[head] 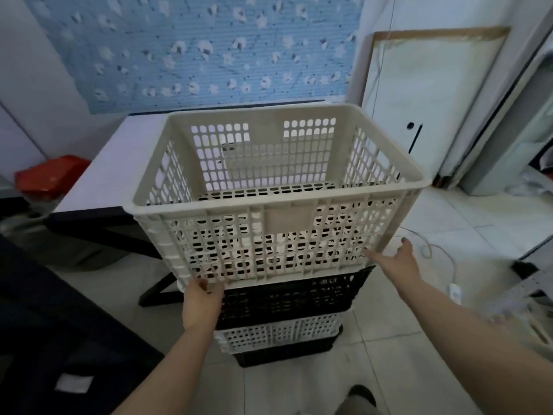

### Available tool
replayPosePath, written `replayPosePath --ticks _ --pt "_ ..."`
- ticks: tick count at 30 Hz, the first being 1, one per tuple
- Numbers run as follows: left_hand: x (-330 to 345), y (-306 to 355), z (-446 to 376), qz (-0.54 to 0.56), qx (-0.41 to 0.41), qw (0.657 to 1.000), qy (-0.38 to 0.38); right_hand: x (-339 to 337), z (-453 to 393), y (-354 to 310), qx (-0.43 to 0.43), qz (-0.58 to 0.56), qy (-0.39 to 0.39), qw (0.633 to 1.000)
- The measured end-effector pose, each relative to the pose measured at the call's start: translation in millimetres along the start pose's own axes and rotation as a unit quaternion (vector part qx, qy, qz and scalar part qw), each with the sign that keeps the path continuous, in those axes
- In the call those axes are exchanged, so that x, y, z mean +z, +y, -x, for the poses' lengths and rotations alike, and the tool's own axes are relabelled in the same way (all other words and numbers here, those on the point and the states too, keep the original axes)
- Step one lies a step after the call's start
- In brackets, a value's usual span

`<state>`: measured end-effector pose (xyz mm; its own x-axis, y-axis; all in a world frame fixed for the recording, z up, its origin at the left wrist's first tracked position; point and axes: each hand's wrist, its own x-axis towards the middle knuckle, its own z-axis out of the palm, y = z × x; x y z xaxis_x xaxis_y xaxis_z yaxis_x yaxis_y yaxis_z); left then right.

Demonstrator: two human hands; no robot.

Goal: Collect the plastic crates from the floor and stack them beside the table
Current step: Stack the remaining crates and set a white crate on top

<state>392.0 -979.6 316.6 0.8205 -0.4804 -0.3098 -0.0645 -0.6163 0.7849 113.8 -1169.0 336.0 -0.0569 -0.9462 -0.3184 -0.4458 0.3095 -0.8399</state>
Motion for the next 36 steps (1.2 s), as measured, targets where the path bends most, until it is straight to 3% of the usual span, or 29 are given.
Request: replayPosePath --ticks 1,4,6,11,17,22,25,29,33,36 --pt "2 -3 -3 0.041 -0.047 0.998 -0.017 12 7 9 0.041 -0.037 -0.011 0.998" --pt "13 -8 -14 0.120 -0.112 0.984 -0.067 51 13 27 0.178 -0.173 -0.143 0.958" --pt "19 -11 -17 0.172 -0.137 0.972 -0.079 70 11 24 0.209 -0.202 -0.177 0.940" --pt "23 -7 -2 0.191 -0.082 0.974 -0.094 96 -12 13 0.233 -0.240 -0.163 0.928" --pt "25 -9 -9 0.174 -0.083 0.976 -0.103 111 -18 15 0.223 -0.242 -0.123 0.936" --pt "7 -29 -7 0.195 -0.057 0.971 -0.127 94 8 52 0.122 -0.132 -0.131 0.975" --pt "6 -44 0 0.166 -0.050 0.975 -0.143 90 25 70 0.077 -0.121 -0.164 0.976" --pt "17 -44 -2 0.151 -0.061 0.970 -0.181 120 41 63 0.103 -0.151 -0.213 0.960" --pt "31 -30 -16 0.146 -0.081 0.966 -0.196 143 28 42 0.186 -0.204 -0.160 0.948" --pt "35 -29 -17 0.128 -0.096 0.965 -0.207 149 21 42 0.202 -0.219 -0.143 0.944"
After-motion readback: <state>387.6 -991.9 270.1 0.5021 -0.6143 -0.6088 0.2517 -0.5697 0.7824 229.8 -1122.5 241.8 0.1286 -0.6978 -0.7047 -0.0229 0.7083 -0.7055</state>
